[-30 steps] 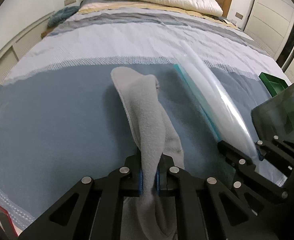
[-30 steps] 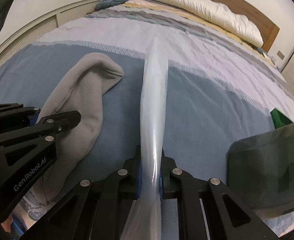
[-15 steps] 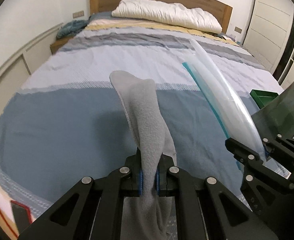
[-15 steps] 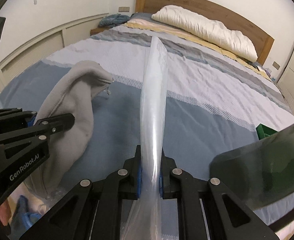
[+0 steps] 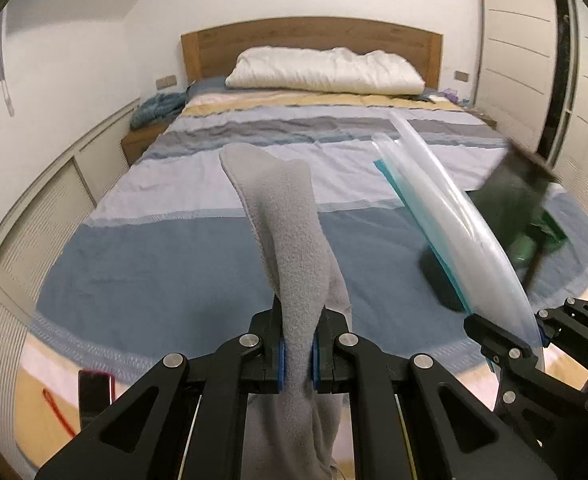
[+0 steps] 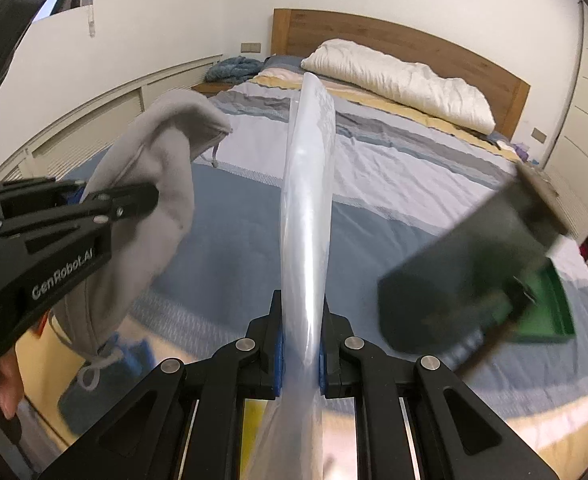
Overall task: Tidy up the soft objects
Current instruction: 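Carry the sock and plastic roll with both tools over the green tray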
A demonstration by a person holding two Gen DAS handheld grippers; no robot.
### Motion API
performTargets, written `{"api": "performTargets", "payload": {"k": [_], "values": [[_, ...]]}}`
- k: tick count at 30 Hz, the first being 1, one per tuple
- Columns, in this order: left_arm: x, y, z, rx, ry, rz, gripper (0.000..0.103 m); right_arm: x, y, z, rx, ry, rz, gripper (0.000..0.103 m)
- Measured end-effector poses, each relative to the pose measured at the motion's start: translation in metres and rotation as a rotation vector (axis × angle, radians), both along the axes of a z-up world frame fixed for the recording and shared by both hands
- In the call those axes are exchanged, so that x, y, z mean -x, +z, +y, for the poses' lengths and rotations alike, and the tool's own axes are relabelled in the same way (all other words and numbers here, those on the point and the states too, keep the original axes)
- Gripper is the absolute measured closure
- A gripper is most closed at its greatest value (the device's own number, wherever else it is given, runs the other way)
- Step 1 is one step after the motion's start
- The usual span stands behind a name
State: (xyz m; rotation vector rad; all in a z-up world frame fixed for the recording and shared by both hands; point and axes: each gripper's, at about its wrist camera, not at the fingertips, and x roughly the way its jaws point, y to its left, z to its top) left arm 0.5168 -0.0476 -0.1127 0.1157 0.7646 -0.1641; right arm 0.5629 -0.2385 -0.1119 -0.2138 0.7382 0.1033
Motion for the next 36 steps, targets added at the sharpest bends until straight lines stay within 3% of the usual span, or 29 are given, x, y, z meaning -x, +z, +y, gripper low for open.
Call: {"api": "performTargets", "payload": {"k": [12,20,27,32,36], "values": [[0.133,0.051,-0.066,0.057,-0.148,-0.066,0.096,0.203,0.064,-0.078,0.055,-0.145,-0.044,0.092],[0.165,0.048,-0.147,0.102,-0.278,-0.042,0.096,0.282,0.082,-0.158,0.069,-0.288,-0.057,0.092],[0.142,0.038,-0.25,0.103,-0.359,-0.029,0.096,0.287,0.086,-0.261,0.052,-0.401,-0.079,0.092],[0.112,0.031,-0.305,0.083,-0.385,-0.035,0.096,0.267,0.076,-0.307,0.048,-0.445,-0.09,0.092],[0.08,0.022,-0.341,0.09,-0.345,-0.059,0.096,0.231,0.065,-0.325,0.046,-0.46,-0.098,0.092]]}}
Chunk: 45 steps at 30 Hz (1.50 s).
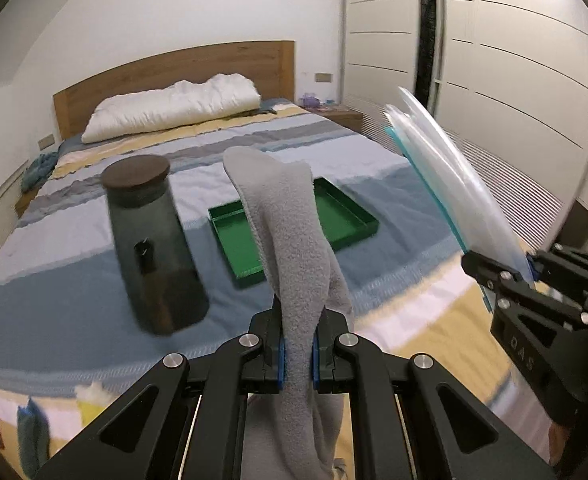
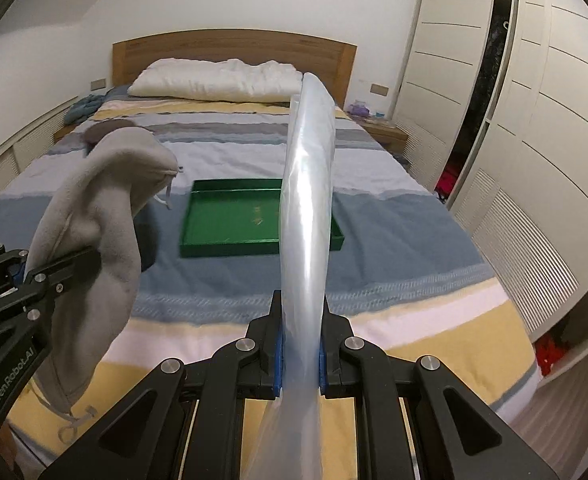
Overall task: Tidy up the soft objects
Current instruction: 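Carry the sock and plastic roll with both tools over the green tray, then open both tools to drop the sock and roll into the tray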
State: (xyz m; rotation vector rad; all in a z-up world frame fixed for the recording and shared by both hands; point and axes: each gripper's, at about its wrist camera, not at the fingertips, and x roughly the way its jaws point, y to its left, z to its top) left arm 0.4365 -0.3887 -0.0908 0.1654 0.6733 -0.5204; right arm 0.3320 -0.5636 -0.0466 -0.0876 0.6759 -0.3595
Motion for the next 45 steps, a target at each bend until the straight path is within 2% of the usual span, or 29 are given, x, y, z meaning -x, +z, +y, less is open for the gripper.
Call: {"api": "performTargets", "payload": {"k": [4,8,13,19,25,29,39,40,43,44,45], "values": [[-0.036,-0.014,-0.015,0.018,0.055,-0.013,0.096,-0.056,-0.018,-0.003,0.017,0.012,-0.005,0.092],[-0.092,-0.031,-0.036,-0.002,0.131,-0.04,0.096,-0.124,-0.044,-0.02,0.023,0.038,-0.01,0.092],[-0.156,-0.065,-0.051,-0.056,0.197,0.036,0.096,-0.199,-0.07,-0.037,0.011,0.064,0.023,0.092],[-0.194,-0.097,-0.064,-0.102,0.24,0.138,0.096,-0.282,-0.087,-0.057,-0.016,0.07,0.115,0.092],[-0.224,-0.117,-0.084,-0.13,0.265,0.23,0.096,-0.321,-0.094,-0.08,-0.042,0.081,0.203,0.091],[-0.229,-0.126,-0.095,-0.15,0.279,0.276,0.096,-0.337,-0.103,-0.087,-0.058,0.089,0.261,0.091],[-0.243,-0.136,-0.121,-0.215,0.302,0.356,0.093,-0.36,-0.111,-0.1,-0.09,0.1,0.35,0.086],[-0.244,-0.137,-0.123,-0.226,0.304,0.357,0.089,-0.361,-0.111,-0.1,-0.095,0.1,0.358,0.086],[-0.246,-0.139,-0.123,-0.227,0.308,0.372,0.075,-0.371,-0.115,-0.104,-0.096,0.105,0.376,0.076],[-0.245,-0.14,-0.124,-0.237,0.31,0.371,0.073,-0.37,-0.115,-0.103,-0.09,0.104,0.378,0.069],[-0.244,-0.139,-0.125,-0.242,0.31,0.367,0.073,-0.371,-0.115,-0.104,-0.087,0.098,0.376,0.068]]}}
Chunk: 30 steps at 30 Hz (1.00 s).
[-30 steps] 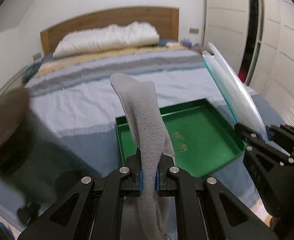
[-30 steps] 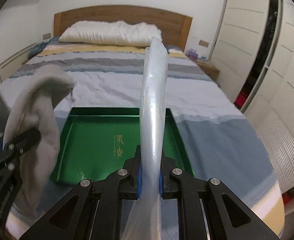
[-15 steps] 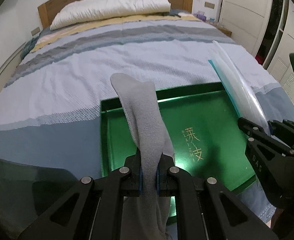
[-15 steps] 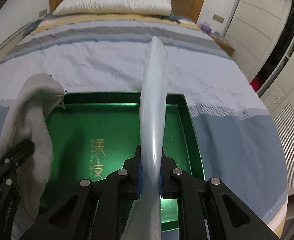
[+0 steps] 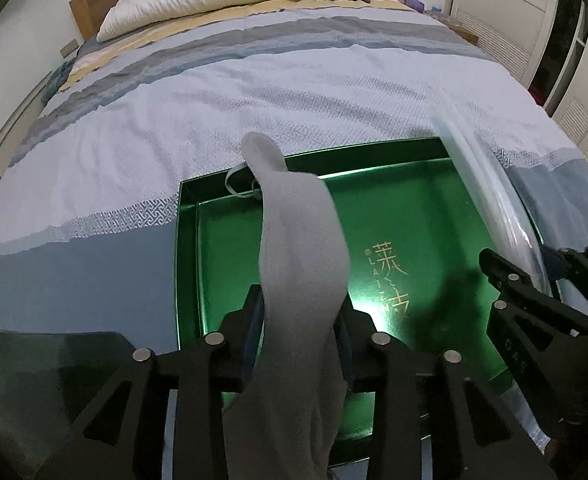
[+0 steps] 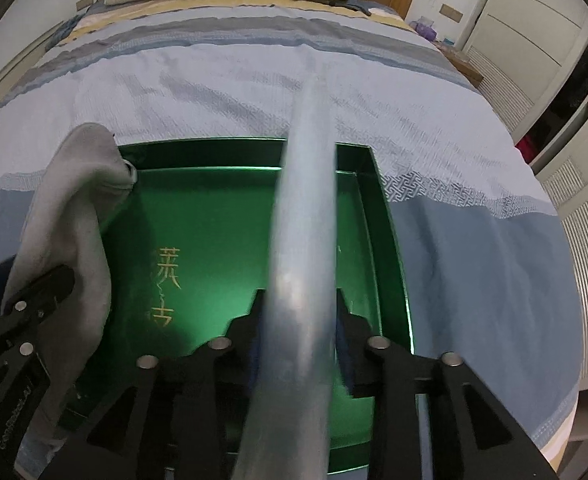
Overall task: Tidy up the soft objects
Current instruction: 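Open both tools to drop the sock and roll into the tray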
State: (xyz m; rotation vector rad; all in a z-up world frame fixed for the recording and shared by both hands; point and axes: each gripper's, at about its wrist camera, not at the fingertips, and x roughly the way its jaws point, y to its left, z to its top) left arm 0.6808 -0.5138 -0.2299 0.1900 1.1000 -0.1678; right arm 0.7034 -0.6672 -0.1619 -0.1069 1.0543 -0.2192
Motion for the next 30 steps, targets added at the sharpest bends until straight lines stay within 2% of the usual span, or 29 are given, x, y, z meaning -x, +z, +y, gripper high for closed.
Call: {"api": "performTargets", "payload": {"k": [2,5,10,13,21,30], "values": [[-0.001,0.002,-0.001,-0.006,0.003,-0.011,0.064,0.0,0.001,0.0,-0.005,-0.005,-0.005,0.067],[-0.001,0.009,0.0,0.0,0.009,-0.038,0.062,0.003,0.005,-0.001,-0.008,-0.004,-0.033,0.057],[0.003,0.025,0.002,0.012,0.013,-0.086,0.059,0.011,0.021,-0.001,-0.03,0.0,-0.089,0.053],[0.011,0.038,0.004,0.027,0.01,-0.131,0.058,0.019,0.03,0.001,-0.035,0.005,-0.119,0.045],[0.027,0.066,0.013,0.093,0.004,-0.221,0.058,0.032,0.039,0.005,-0.049,0.009,-0.16,0.042],[0.038,0.082,0.022,0.184,-0.016,-0.212,0.058,0.047,0.052,0.003,-0.044,-0.036,-0.2,0.04]]}}
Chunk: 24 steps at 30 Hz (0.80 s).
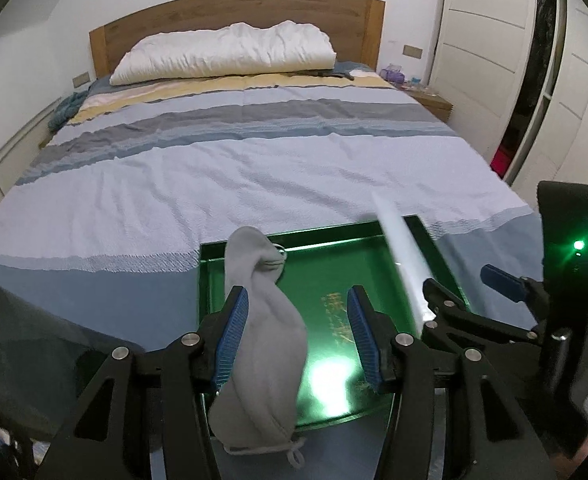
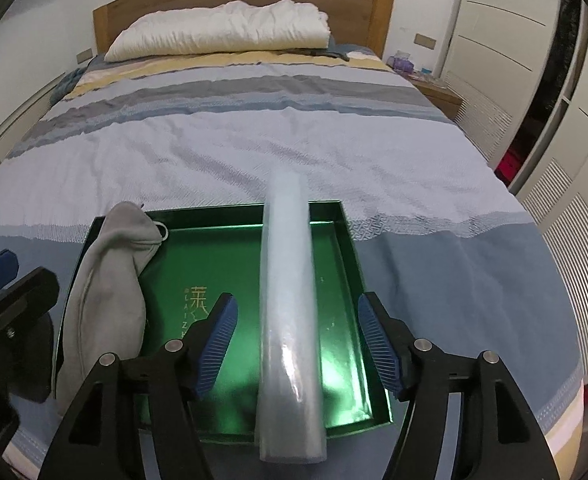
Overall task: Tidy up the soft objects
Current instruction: 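Open both tools to drop the sock and roll into the tray, then move both tools back toward the dark green towel and white cloth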
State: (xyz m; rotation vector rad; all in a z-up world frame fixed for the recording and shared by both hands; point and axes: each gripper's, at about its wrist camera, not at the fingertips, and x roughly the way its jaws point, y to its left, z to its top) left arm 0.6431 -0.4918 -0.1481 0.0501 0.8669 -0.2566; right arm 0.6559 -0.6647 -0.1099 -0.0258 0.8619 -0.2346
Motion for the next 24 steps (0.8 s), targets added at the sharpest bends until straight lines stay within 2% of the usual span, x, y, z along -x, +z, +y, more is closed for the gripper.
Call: {"api": "performTargets", "payload": {"k": [9,13,20,24], "values": [[0.042,0.029,0.015,0.102,-0.081,0.034,0.057,0.032,0.02,0.007,0.0,-0.04,-0.029,0.036],[0.074,0.043,0.029,0.133,-0.109,0.046,0.049,0.062,0.033,0.019,-0.002,-0.06,-0.045,0.033],[0.141,0.069,0.057,0.129,-0.228,0.025,0.047,0.124,0.053,0.052,-0.027,-0.078,-0.055,0.028],[0.174,0.081,0.081,0.137,-0.259,0.006,0.047,0.158,0.065,0.07,-0.053,-0.113,-0.063,0.028]]}}
